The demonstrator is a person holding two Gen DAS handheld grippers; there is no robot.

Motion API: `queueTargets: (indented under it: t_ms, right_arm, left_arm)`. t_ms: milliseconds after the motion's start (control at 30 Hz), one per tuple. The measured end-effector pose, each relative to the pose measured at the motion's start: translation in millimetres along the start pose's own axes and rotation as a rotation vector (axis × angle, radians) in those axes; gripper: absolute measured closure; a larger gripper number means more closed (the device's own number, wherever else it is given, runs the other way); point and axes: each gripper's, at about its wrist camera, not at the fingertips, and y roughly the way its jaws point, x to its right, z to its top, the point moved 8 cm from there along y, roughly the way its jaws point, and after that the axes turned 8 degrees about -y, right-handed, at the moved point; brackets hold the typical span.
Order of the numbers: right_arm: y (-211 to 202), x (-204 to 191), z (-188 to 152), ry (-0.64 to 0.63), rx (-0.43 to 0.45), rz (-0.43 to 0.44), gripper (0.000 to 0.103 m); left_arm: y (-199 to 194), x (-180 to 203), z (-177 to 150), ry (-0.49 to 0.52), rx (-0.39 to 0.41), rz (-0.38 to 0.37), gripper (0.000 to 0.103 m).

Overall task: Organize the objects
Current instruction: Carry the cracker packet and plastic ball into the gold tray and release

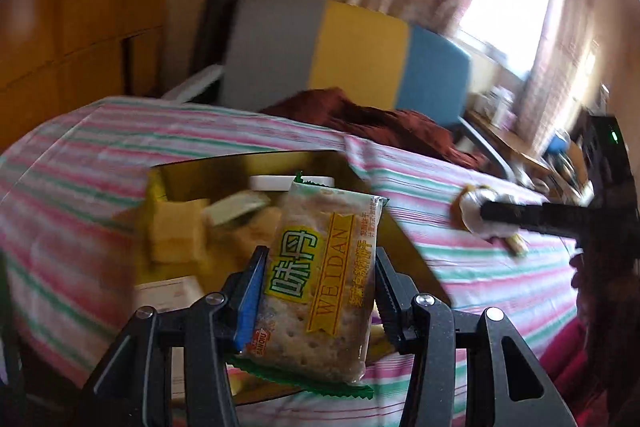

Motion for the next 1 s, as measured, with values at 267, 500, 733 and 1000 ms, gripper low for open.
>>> queueTargets:
  t_ms: [267,500,733,1000]
  right_arm:
    - [38.4,-46.3,0.8,-0.091,-0.065,0.063,0.056]
    - [62.1,-61.1,14.3,-0.138,-0.098,0.060,0.056]
    - [85.6,-68.1,43.2,-0.159,-0.101,0.045,0.056]
    - [120.6,-60.2,71.2,-0.139,-0.113,-0.014,0.043]
  left_arm:
    - [-3.9,-36.8,-24.5,-0.070,-0.058,0.025,0.053]
    - [5.4,-3.7,-34.5,-0.006,-0.098,-0.033,0.053]
    - [14.9,5.0,-41.8,-0.002,-0.135,-0.040,0.053]
    - [26.6,10.9,-44.5,0.010,-0.160,-0.049,0.053]
